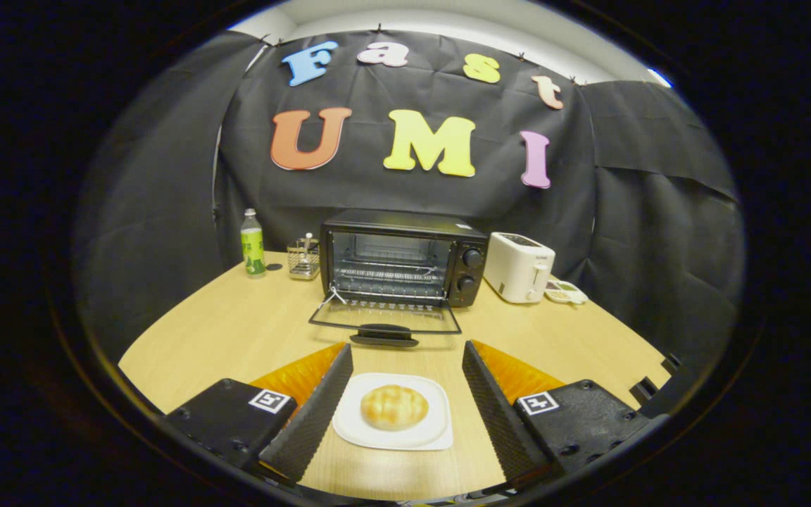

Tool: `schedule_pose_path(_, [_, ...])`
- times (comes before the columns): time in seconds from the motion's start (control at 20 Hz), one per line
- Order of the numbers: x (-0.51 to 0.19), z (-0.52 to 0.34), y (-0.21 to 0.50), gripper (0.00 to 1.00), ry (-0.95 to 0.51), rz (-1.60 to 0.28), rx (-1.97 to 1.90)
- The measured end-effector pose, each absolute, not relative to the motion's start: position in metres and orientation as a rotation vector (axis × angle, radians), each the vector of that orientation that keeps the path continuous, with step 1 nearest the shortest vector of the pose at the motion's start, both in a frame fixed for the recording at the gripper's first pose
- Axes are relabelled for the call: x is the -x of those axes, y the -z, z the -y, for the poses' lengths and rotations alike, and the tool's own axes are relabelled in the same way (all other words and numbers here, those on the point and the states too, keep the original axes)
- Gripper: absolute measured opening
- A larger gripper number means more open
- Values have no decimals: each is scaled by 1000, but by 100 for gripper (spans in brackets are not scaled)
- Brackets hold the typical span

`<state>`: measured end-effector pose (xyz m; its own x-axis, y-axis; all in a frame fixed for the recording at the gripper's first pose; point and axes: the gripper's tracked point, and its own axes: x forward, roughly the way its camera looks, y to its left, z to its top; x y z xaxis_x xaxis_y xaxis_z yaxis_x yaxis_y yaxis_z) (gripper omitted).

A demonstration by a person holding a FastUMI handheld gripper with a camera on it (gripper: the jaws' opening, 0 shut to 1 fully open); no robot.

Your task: Open the toaster oven, put the food inside, and close the toaster oven door.

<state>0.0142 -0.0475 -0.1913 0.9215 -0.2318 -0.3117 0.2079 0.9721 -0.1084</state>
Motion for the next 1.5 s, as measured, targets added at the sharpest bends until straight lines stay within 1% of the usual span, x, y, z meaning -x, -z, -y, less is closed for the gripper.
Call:
schedule_pose_path(0.25, [3,63,234,100,258,-351,34])
schedule_pose_path(0.6, [-6,66,279,100,236,-423,18])
schedule_pose_path(0.9, [-20,60,296,100,202,-449,2])
schedule_pose_path(1.2, [-25,54,298,97,147,-424,-89])
schedule_pose_path(1.5, [-29,52,304,97,120,-409,-115])
